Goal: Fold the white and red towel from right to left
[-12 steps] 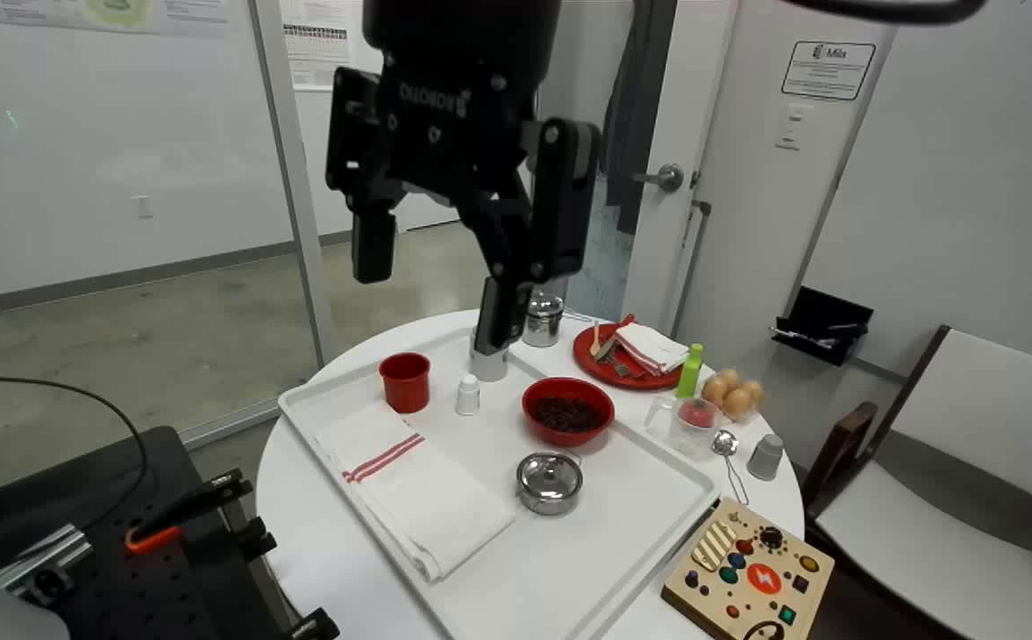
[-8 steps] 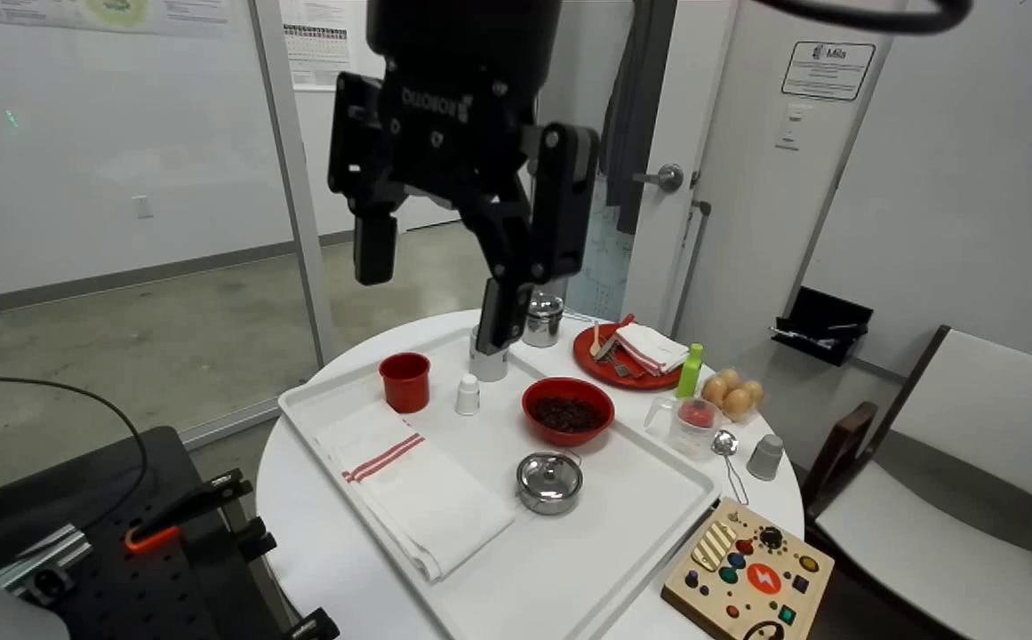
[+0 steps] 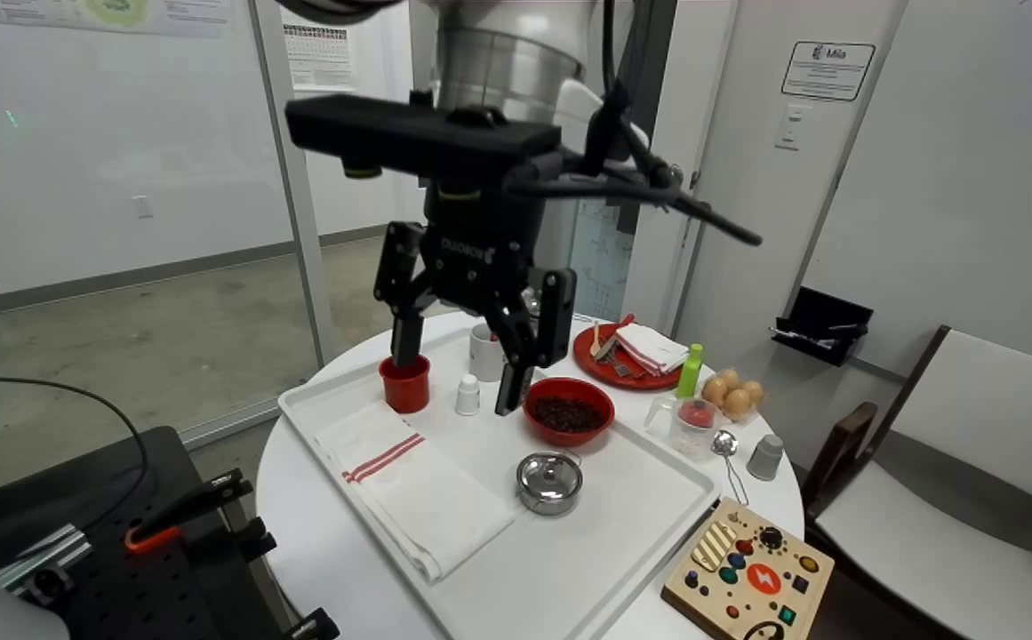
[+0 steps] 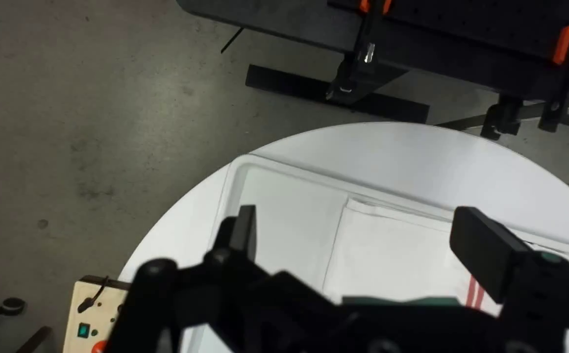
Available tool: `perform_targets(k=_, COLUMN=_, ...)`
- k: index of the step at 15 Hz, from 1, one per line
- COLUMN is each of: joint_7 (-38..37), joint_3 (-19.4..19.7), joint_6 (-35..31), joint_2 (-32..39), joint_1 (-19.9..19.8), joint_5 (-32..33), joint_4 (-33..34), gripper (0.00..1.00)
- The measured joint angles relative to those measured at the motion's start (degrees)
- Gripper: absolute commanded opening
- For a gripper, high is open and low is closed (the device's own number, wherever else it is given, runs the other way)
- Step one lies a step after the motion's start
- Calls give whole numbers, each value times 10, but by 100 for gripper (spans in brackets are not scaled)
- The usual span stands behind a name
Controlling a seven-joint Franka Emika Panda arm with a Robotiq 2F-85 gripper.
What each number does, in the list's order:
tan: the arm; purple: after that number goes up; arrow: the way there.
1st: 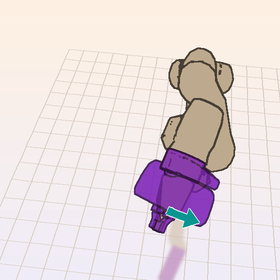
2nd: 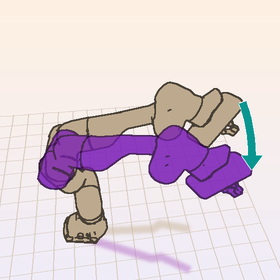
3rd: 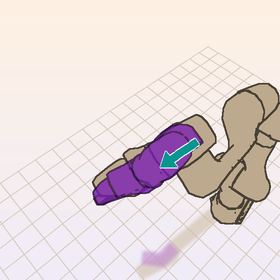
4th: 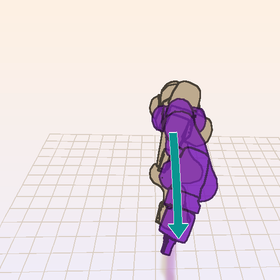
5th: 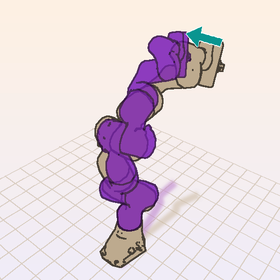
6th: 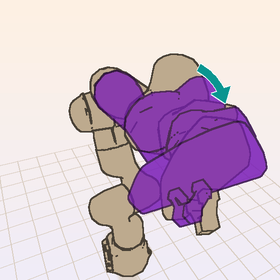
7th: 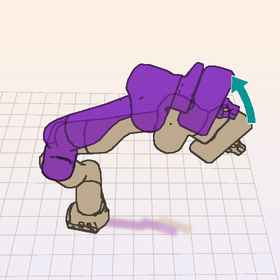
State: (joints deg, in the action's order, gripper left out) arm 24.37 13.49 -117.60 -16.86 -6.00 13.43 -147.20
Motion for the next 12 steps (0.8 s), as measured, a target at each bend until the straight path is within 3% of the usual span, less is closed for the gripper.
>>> perform_targets(k=8, joint_7=-239, joint_3=-66, joint_6=-87, joint_2=221, joint_1=3, joint_5=13, joint_4=53, gripper=100)
perform_targets(k=12, joint_7=-260, joint_3=-66, joint_6=-86, joint_2=261, joint_1=2, joint_5=13, joint_4=78, gripper=100)
